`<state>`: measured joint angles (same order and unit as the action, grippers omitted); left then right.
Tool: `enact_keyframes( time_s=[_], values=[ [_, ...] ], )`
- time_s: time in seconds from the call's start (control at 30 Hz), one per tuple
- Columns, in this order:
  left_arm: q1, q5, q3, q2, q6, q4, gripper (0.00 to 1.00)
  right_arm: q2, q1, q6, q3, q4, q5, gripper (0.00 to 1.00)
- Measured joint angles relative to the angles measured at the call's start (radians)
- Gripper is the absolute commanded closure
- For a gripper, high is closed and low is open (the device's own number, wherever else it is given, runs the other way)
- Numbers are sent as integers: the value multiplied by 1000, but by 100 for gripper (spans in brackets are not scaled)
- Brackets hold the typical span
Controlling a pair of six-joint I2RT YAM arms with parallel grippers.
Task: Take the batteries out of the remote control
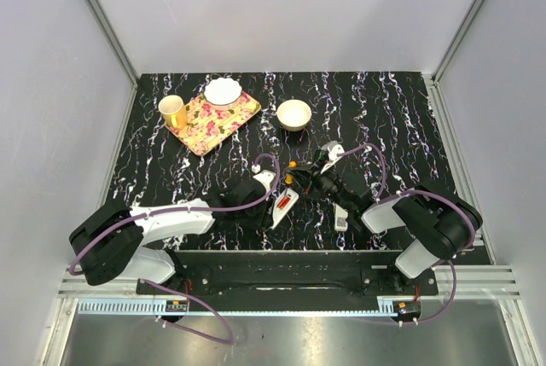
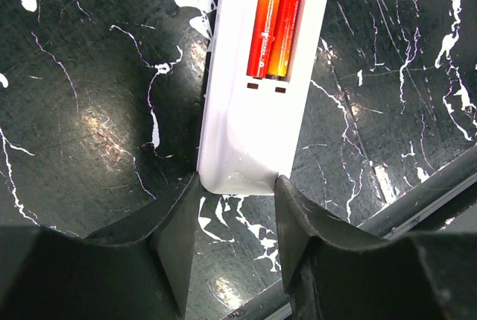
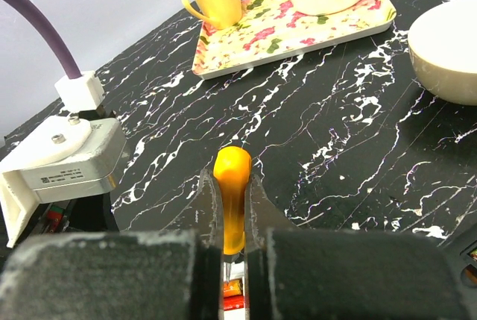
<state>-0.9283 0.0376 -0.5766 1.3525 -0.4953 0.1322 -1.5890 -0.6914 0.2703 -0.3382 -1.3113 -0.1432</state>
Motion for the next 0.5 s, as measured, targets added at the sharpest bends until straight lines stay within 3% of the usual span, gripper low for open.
enact_keyframes(
  time_s=[0.5],
  values=[
    [0, 0, -5, 6, 0, -3, 72, -3, 2, -11, 1, -1, 24, 100]
  ],
)
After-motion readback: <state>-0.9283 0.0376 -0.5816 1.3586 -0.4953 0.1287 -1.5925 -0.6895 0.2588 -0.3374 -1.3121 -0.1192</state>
